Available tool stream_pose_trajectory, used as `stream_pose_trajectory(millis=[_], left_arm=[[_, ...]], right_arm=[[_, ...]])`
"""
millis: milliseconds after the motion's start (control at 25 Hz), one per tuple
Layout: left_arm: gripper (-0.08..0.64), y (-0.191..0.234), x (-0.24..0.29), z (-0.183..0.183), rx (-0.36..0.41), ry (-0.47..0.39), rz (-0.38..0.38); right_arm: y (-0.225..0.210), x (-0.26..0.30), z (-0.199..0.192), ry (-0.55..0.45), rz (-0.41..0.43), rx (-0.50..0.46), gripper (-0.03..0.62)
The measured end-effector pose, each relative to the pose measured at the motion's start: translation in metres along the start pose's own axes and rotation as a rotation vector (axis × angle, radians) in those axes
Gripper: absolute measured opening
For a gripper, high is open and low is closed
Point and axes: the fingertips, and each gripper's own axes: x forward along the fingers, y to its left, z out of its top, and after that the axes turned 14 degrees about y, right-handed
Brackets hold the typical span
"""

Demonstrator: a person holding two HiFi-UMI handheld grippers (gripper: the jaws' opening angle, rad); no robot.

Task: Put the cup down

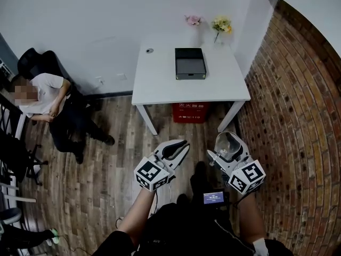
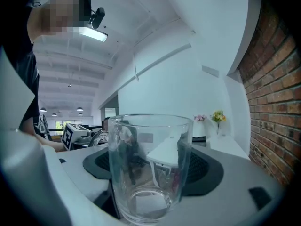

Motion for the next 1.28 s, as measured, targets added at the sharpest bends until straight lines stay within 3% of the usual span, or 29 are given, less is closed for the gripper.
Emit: stream_pose_trajectory(millis=[480,1040,1280], left_arm=[[0.038,0.071,0.045,0.017,0.008,0.014,0.092],[0.038,0.18,0.154,0.087,0.014,0.031,0.158],[0.038,0.219,0.181,0.103,-0.009,0.02,0.198]], right_arm=[[-0.066,0.066,0.027,-0.033,0.08,-0.028,0.403],[-0.205,0.149,0.093,-0.055,0.142,-0.026,0.403],[-0.246,0.173,0.112,-0.08,0.168,-0.014,0.403]])
